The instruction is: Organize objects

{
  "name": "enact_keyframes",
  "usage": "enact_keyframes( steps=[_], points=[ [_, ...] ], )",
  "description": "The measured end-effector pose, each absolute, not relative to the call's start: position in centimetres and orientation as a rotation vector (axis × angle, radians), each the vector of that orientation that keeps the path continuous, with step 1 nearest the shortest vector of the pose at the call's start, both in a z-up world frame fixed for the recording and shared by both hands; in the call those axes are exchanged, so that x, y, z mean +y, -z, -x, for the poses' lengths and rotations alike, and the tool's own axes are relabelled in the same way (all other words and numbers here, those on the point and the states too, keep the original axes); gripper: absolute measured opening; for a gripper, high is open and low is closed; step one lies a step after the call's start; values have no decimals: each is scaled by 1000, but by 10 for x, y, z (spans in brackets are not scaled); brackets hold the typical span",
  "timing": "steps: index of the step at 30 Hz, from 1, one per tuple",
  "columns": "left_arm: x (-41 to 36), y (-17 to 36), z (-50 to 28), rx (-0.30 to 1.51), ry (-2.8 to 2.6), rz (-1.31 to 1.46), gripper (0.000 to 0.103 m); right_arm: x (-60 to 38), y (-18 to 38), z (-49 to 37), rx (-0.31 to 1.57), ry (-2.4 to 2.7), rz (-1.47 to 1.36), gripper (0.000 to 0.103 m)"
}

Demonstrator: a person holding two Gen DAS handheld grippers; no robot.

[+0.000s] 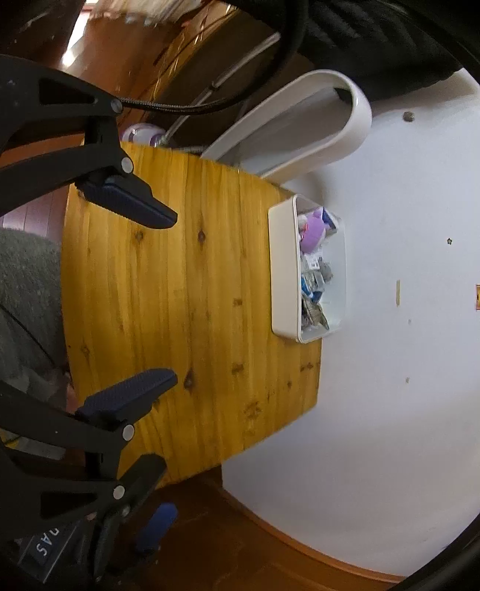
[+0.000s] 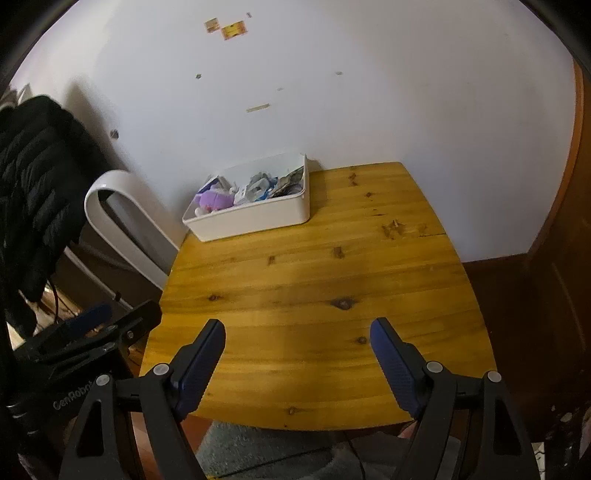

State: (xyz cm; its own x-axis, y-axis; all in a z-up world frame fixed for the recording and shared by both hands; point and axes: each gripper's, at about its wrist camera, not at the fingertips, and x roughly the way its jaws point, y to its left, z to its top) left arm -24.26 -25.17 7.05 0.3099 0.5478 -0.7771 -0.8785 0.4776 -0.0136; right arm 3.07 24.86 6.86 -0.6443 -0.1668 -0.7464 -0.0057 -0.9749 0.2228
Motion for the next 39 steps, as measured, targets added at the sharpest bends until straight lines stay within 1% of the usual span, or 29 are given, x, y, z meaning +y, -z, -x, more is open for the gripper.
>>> enact_keyframes(
  steps=[4, 12, 24, 39],
  points=[
    [-250, -59, 245, 817, -977, 530, 81, 249, -63, -36, -336, 2743, -1299, 82],
    [-250, -35, 252, 882, -973, 603, 81, 242, -55, -42, -261, 2782, -1325, 82],
    [-257, -33, 259, 880, -987, 579, 81, 232, -59, -54, -205, 2838, -1304, 82],
    [-256, -32, 260, 895, -971, 578, 81, 228, -60, -56, -186, 2855, -1307, 82]
  ],
)
